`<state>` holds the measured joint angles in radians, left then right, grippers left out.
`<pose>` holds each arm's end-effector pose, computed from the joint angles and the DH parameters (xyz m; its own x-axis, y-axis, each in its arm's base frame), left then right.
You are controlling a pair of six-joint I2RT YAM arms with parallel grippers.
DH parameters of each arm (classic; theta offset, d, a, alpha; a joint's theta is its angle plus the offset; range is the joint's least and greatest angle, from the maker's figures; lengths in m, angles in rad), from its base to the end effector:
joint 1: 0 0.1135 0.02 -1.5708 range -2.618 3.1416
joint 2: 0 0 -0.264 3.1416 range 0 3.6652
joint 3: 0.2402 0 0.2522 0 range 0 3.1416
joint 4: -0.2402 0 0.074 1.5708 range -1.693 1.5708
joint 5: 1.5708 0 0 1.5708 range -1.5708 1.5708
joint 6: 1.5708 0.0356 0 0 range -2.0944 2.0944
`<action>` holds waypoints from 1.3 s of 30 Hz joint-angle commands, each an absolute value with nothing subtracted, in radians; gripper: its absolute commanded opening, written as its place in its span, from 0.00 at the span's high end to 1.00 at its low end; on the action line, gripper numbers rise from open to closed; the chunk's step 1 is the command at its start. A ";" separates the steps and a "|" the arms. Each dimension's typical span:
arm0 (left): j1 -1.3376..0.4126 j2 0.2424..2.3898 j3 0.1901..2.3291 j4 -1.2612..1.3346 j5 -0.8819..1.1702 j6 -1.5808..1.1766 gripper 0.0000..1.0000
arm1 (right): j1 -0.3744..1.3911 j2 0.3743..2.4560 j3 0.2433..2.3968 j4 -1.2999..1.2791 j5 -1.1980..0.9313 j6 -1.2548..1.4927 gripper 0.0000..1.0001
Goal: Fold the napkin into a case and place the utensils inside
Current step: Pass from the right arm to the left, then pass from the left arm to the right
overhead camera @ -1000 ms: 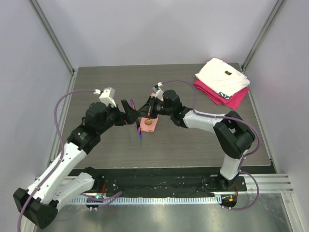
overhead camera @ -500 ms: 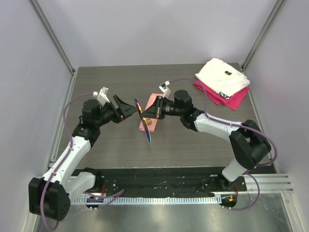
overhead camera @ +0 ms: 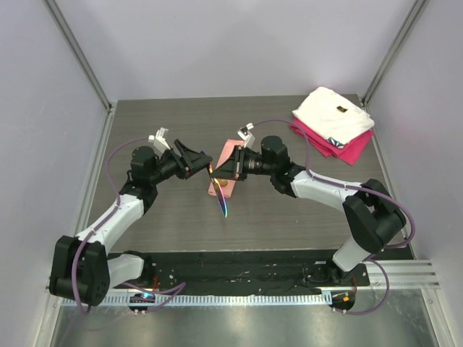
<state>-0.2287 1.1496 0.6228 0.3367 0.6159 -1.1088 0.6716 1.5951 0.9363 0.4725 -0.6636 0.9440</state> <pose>0.2439 -0.0779 0.2637 -0.7423 -0.5774 -0.3400 0.1640 0.3354 -0.9277 0.2659 0.2394 0.2560 -0.8658 0.1268 -0.4840 -0.4480 0.2342 0.8628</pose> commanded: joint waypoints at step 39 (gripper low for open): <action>-0.383 1.246 0.960 -0.137 0.376 -0.902 1.00 | 0.954 1.531 1.338 -0.512 0.064 0.534 0.59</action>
